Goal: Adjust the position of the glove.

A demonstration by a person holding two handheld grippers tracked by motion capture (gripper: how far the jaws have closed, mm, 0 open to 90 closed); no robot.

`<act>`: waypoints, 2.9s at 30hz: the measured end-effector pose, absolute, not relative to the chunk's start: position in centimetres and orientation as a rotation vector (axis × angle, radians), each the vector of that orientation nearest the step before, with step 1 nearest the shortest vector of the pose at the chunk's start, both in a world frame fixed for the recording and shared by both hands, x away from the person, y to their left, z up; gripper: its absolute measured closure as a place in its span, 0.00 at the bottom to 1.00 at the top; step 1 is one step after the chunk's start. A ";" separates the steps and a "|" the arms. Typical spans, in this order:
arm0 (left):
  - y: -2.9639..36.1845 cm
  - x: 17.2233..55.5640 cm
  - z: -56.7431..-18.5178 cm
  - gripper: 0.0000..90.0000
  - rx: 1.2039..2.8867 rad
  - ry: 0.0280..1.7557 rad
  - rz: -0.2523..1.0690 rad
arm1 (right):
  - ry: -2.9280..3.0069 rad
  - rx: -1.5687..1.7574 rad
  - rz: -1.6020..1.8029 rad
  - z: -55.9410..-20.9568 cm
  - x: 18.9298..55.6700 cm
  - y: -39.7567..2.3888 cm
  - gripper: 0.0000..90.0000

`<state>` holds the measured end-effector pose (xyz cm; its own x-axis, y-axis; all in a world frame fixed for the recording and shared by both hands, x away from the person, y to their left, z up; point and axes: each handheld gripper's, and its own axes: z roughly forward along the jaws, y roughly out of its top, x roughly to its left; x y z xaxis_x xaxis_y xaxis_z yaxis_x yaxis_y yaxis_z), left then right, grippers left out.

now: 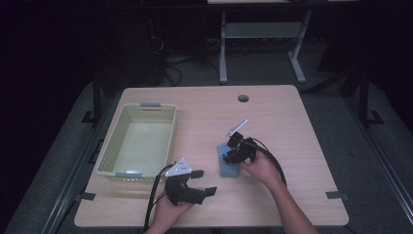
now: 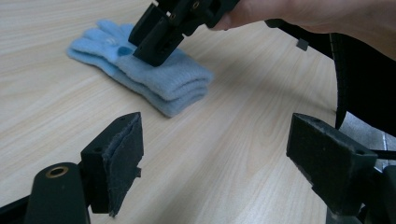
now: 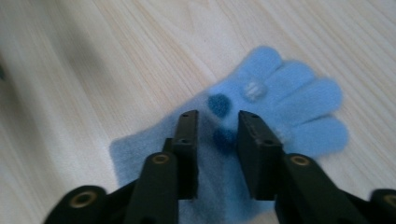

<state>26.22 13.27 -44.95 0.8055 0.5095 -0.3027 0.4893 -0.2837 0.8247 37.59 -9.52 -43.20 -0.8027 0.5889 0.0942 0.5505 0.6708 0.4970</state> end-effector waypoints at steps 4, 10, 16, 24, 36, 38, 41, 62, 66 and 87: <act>12.9 26.4 -45.1 0.20 1.921 0.776 0.004 | 2.774 0.987 0.850 -42.6 37.1 -10.0 0.65; 12.7 26.9 -44.5 0.21 1.916 0.834 -0.001 | 2.707 1.109 0.973 -42.1 36.2 -11.9 0.55; 12.4 28.2 -45.1 0.21 1.910 0.916 -0.070 | 2.632 1.255 1.010 -42.2 35.6 -13.9 0.47; 11.2 29.8 -44.4 0.24 1.796 1.028 -0.136 | 2.574 1.381 1.096 -42.5 34.7 -15.4 0.43; 9.7 33.1 -45.5 0.26 1.775 1.226 -0.171 | 2.466 1.643 1.279 -44.3 33.8 -16.3 0.41; 9.7 33.2 -45.7 0.28 1.766 1.240 -0.186 | 2.456 1.670 1.280 -44.7 33.8 -16.4 0.41; 9.7 33.9 -46.3 0.35 1.754 1.280 -0.250 | 2.445 1.709 1.321 -45.4 33.7 -16.6 0.41; 9.5 35.0 -48.2 0.56 1.678 1.341 -0.424 | 2.385 1.830 1.397 -46.9 33.9 -16.0 0.50; 9.6 35.2 -48.6 0.60 1.635 1.358 -0.470 | 2.362 1.853 1.411 -47.2 33.9 -16.0 0.52; 9.4 35.5 -49.2 0.73 1.661 1.312 -0.524 | 2.347 1.884 1.465 -47.8 33.6 -15.3 0.69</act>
